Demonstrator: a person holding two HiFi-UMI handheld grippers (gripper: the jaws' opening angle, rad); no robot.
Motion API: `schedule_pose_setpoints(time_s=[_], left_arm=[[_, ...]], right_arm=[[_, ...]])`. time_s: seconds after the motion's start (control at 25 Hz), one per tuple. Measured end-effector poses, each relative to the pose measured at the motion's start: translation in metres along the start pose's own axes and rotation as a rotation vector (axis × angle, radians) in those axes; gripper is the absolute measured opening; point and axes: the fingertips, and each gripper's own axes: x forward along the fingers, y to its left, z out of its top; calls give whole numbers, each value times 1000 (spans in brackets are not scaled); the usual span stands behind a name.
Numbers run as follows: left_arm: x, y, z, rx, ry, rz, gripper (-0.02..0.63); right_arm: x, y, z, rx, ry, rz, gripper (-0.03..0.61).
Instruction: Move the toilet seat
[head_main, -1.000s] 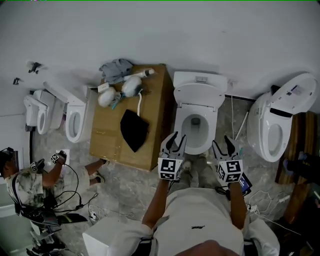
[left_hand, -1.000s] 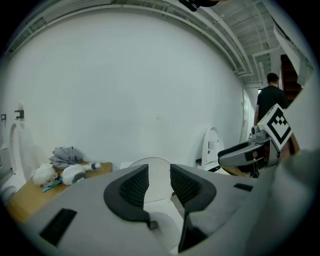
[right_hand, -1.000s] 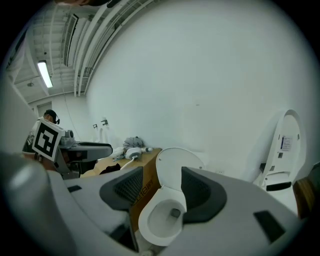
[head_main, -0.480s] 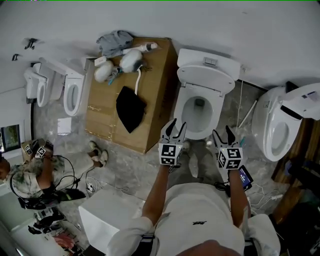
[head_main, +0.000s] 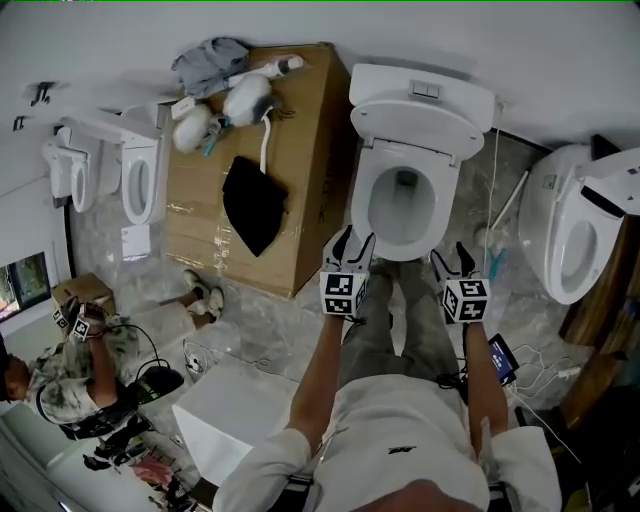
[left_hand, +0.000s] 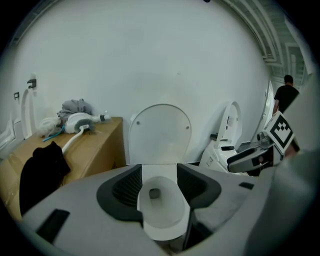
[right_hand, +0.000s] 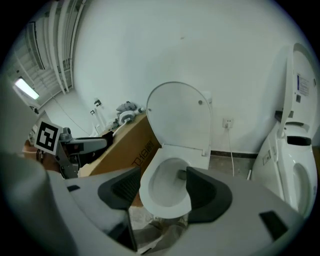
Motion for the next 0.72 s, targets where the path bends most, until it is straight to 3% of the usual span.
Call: schedule_pose_setpoints(time_s=[0.4, 0.72], left_arm=[[47, 21, -85, 3, 109, -63, 236], [79, 31, -142, -2, 181, -75, 242]], right_arm=[[37, -23, -79, 60, 69, -63, 282], [69, -45, -120, 159, 58, -112, 282]])
